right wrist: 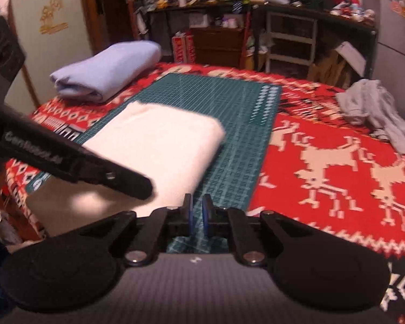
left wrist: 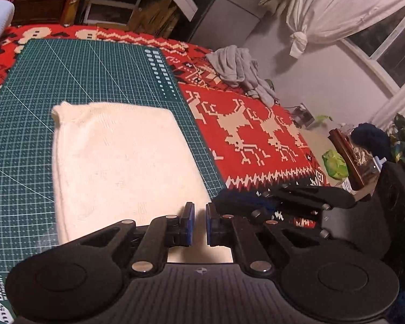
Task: Fold clothes
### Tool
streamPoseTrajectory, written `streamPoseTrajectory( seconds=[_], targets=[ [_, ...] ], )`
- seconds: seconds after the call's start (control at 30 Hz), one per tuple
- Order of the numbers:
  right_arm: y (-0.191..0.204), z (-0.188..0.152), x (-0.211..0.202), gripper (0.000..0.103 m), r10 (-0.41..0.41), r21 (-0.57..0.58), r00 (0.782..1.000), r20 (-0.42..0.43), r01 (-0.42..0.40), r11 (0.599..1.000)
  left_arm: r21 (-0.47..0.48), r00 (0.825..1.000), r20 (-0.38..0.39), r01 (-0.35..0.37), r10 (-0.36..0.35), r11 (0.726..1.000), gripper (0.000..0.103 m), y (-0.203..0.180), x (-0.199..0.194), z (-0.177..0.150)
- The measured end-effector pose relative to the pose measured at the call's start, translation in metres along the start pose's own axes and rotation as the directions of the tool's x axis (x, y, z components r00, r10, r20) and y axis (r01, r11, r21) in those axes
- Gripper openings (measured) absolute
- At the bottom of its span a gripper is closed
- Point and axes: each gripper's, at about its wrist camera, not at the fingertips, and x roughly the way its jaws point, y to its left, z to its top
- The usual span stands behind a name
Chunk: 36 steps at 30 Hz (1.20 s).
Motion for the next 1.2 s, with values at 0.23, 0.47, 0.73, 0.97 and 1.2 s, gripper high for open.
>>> streamPoseTrajectory(
  seconds=[0.23, 0.47, 0.73, 0.97, 1.2],
  targets=[
    [0.027, -0.022, -0.018, 0.003, 0.084, -0.099, 0.995, -0.056, -0.089, 0.991, -0.020, 0.999, -0.038, 0.011, -0.012, 1.000, 0.007, -0.004, -0.004, -0.015],
    [0.032, -0.031, -0.038, 0.003, 0.150, -0.089, 0.985, -0.080, -0.157, 0.984, -0.022, 0.997, -0.070, 0.033, -0.035, 0.999, 0.008, -0.011, -0.012, -0.032],
    [0.036, -0.034, -0.044, 0.003, 0.168, -0.103, 0.981, -0.100, -0.178, 0.979, -0.019, 0.994, -0.095, 0.046, -0.048, 0.999, 0.008, -0.012, -0.023, -0.046],
    [0.033, -0.031, -0.043, 0.004, 0.143, -0.087, 0.985, -0.092, -0.151, 0.985, -0.011, 0.994, -0.101, 0.041, -0.042, 0.999, 0.007, -0.015, -0.026, -0.048],
    [0.038, -0.039, -0.048, 0.004, 0.141, -0.068, 0.986, -0.092, -0.147, 0.987, -0.065, 0.994, -0.097, 0.049, -0.056, 0.997, 0.007, -0.008, -0.031, -0.053]
  ],
)
